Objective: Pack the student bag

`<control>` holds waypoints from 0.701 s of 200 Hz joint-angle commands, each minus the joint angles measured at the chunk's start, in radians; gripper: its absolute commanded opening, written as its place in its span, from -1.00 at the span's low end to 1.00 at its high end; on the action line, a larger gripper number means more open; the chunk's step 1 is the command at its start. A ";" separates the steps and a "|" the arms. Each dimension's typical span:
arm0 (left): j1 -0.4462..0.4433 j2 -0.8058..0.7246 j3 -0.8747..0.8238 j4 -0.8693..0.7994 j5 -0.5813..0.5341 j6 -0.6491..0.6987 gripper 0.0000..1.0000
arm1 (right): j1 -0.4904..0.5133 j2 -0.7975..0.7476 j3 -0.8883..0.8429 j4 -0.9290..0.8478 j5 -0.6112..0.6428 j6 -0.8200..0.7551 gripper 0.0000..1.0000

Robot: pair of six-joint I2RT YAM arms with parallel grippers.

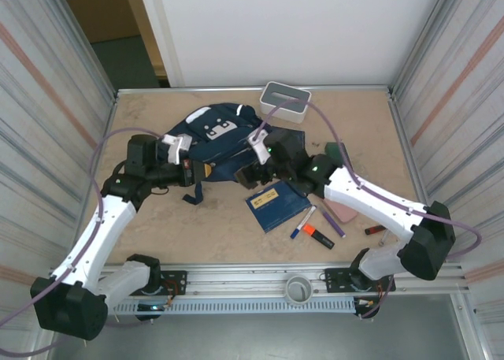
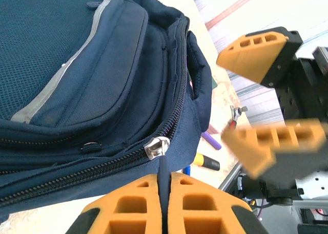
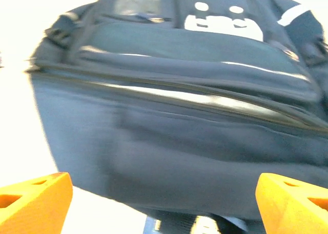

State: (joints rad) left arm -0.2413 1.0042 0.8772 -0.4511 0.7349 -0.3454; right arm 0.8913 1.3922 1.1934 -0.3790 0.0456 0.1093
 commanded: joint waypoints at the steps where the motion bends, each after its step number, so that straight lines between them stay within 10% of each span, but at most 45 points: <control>1: -0.018 0.000 0.060 0.076 0.016 -0.003 -1.00 | 0.042 0.046 0.017 0.015 0.028 -0.083 0.84; 55: -0.033 -0.004 0.056 0.066 0.005 0.007 -1.00 | 0.083 0.178 0.061 0.008 0.235 -0.126 0.68; 92: -0.032 -0.012 0.040 0.045 -0.022 0.029 -1.00 | 0.092 0.187 0.044 0.045 0.337 -0.109 -0.26; 140: 0.075 -0.038 -0.004 0.039 0.007 0.035 -1.00 | 0.052 0.089 -0.044 0.097 0.399 0.059 -1.00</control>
State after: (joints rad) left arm -0.2359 1.0183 0.8829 -0.4500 0.7010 -0.3340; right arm 0.9936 1.5566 1.2060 -0.2863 0.3290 0.0387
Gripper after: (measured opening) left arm 0.082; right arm 0.139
